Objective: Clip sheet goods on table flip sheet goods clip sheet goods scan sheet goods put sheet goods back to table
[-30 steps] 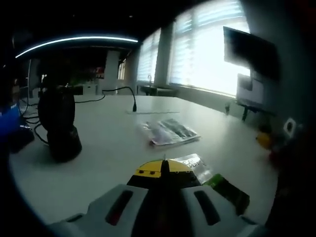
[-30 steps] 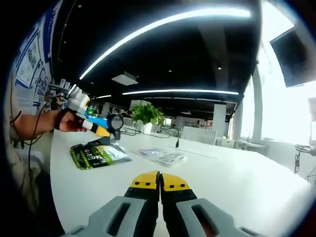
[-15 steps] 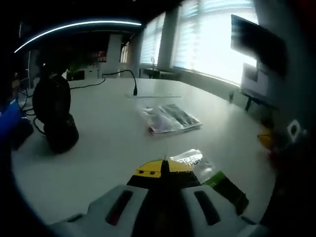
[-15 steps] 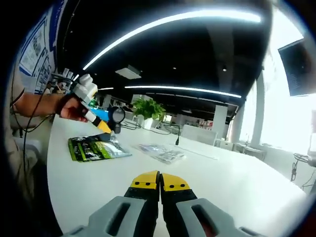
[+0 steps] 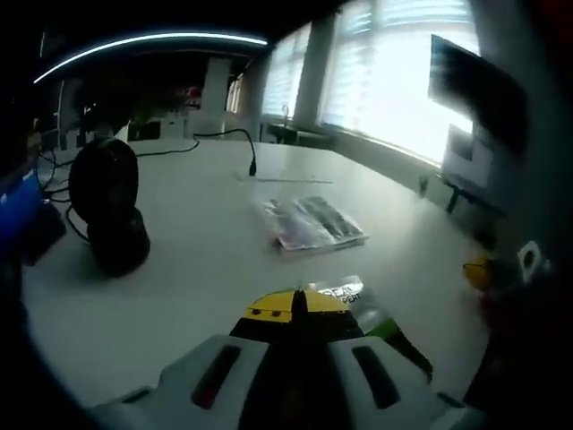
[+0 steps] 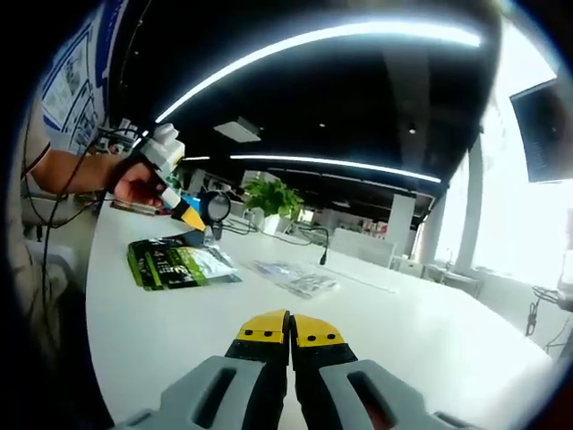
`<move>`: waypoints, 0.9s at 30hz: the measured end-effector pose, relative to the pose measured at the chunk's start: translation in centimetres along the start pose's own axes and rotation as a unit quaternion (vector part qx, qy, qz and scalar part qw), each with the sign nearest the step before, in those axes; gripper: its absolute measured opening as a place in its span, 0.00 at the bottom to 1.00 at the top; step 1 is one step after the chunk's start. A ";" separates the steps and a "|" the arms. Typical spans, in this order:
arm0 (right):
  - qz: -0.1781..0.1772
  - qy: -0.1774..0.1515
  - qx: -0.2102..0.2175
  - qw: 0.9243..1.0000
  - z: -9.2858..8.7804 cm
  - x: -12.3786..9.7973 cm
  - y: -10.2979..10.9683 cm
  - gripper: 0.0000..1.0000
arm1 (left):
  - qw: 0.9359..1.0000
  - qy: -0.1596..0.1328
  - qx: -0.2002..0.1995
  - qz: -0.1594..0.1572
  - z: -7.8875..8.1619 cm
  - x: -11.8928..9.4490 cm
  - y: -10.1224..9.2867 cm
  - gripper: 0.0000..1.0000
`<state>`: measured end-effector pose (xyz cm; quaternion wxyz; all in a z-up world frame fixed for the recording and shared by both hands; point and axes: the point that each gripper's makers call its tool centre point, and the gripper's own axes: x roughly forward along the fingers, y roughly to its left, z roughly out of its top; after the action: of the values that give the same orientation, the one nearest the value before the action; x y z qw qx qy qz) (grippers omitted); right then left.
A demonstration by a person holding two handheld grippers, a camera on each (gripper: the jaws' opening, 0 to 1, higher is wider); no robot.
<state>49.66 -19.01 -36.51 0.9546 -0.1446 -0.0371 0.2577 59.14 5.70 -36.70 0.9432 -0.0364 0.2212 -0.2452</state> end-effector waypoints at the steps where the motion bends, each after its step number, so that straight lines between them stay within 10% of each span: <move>1: 0.002 -0.001 0.000 1.000 0.0 0.0 0.1 0.00 | 1.000 -0.001 -0.001 0.000 0.0 0.0 0.0 0.00; 13: 0.011 -0.041 -0.073 0.996 3.1 0.2 3.9 0.00 | 1.000 -0.020 -0.009 -0.010 1.8 -1.1 -1.3 0.00; 19: 0.020 0.015 -0.131 0.991 0.8 1.5 5.1 0.00 | 1.000 -0.012 -0.013 -0.004 1.0 -0.3 -0.6 0.00; 27: 0.025 0.007 -0.108 0.994 0.9 1.3 4.8 0.00 | 1.000 0.003 -0.026 0.001 -0.8 0.4 0.6 0.00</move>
<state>48.38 -14.17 -37.10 0.9268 -0.2495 -0.0547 0.2752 59.38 6.07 -37.75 0.9415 -0.0597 0.2302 -0.2390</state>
